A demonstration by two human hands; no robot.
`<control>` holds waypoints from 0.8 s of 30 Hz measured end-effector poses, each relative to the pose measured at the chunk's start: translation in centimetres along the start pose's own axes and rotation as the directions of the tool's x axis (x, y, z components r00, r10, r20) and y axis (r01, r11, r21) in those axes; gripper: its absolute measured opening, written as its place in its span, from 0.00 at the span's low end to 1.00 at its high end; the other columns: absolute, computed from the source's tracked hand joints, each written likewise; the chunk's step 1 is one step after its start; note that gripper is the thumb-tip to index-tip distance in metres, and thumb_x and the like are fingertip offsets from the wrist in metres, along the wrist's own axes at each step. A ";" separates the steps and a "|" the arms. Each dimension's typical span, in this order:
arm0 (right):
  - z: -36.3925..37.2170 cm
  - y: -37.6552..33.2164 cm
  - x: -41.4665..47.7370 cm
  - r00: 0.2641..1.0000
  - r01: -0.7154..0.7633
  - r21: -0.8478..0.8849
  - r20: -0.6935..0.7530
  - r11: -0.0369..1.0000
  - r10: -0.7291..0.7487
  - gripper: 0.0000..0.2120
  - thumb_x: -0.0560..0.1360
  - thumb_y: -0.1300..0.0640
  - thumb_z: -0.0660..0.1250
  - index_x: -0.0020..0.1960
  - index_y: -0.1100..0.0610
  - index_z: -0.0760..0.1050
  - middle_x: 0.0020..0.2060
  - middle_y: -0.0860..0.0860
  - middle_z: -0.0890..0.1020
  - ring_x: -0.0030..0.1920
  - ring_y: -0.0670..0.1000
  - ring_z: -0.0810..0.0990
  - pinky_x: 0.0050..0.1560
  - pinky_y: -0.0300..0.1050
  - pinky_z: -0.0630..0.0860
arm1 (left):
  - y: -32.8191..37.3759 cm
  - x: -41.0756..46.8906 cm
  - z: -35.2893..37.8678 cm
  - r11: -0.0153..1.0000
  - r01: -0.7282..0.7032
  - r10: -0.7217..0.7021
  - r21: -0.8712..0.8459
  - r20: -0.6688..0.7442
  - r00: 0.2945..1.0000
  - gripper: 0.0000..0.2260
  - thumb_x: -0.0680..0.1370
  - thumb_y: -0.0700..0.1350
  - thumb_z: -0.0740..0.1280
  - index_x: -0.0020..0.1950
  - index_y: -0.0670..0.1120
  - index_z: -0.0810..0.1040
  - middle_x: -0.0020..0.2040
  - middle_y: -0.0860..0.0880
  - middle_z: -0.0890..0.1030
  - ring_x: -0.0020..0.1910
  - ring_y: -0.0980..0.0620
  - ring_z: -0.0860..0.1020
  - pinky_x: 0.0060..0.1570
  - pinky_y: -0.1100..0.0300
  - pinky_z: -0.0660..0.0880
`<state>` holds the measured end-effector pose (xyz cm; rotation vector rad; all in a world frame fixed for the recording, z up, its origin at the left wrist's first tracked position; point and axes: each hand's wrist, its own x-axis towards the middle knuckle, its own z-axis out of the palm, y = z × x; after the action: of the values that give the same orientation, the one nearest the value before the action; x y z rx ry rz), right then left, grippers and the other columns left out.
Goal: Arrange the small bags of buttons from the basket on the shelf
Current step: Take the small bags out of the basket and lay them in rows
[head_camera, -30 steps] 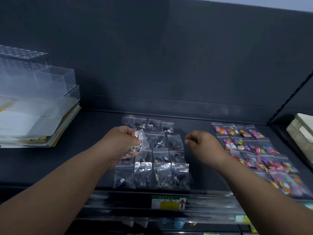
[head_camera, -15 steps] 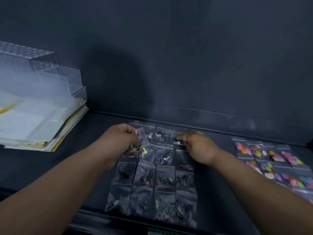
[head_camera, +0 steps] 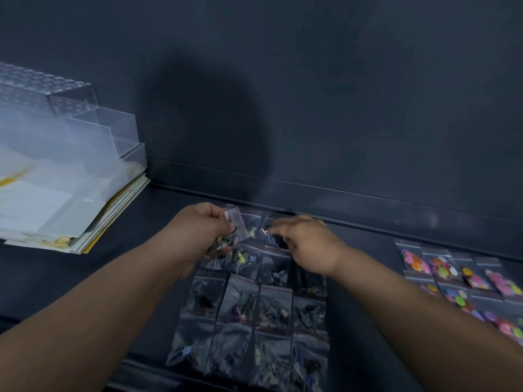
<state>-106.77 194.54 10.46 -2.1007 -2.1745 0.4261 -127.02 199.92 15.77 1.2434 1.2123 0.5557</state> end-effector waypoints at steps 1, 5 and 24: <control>0.0 -0.4 0.2 1.000 0.009 -0.032 0.026 0.999 -0.008 0.27 0.76 0.65 0.58 0.71 0.44 0.67 0.73 0.44 0.65 0.72 0.50 0.61 0.72 0.46 0.56 | -0.1 0.1 -0.2 1.000 0.002 -0.002 0.003 -0.002 1.000 0.07 0.76 0.33 0.66 0.42 0.43 0.74 0.41 0.41 0.79 0.34 0.47 0.79 0.23 0.66 0.73; -0.4 -0.5 0.5 0.999 0.021 -0.085 0.029 0.996 -0.019 0.28 0.74 0.67 0.59 0.70 0.46 0.69 0.73 0.43 0.66 0.72 0.48 0.62 0.70 0.43 0.54 | -0.3 -0.1 -0.8 1.000 0.014 -0.014 -0.014 -0.003 1.000 0.06 0.76 0.33 0.66 0.43 0.42 0.74 0.41 0.41 0.79 0.35 0.48 0.79 0.23 0.66 0.73; -3.9 -7.7 -2.2 0.976 -0.167 0.912 0.099 0.375 0.196 0.07 0.74 0.67 0.68 0.47 0.56 0.76 0.34 0.49 0.78 0.32 0.43 0.78 0.35 0.34 0.75 | 1.1 -2.0 0.1 0.996 -0.003 0.011 -0.089 0.097 0.995 0.04 0.74 0.36 0.70 0.45 0.42 0.76 0.38 0.44 0.80 0.32 0.51 0.77 0.27 0.63 0.75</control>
<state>-113.08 192.77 16.51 -1.5767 -1.1034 1.2647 -127.31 198.46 17.54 1.1868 1.0908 0.5421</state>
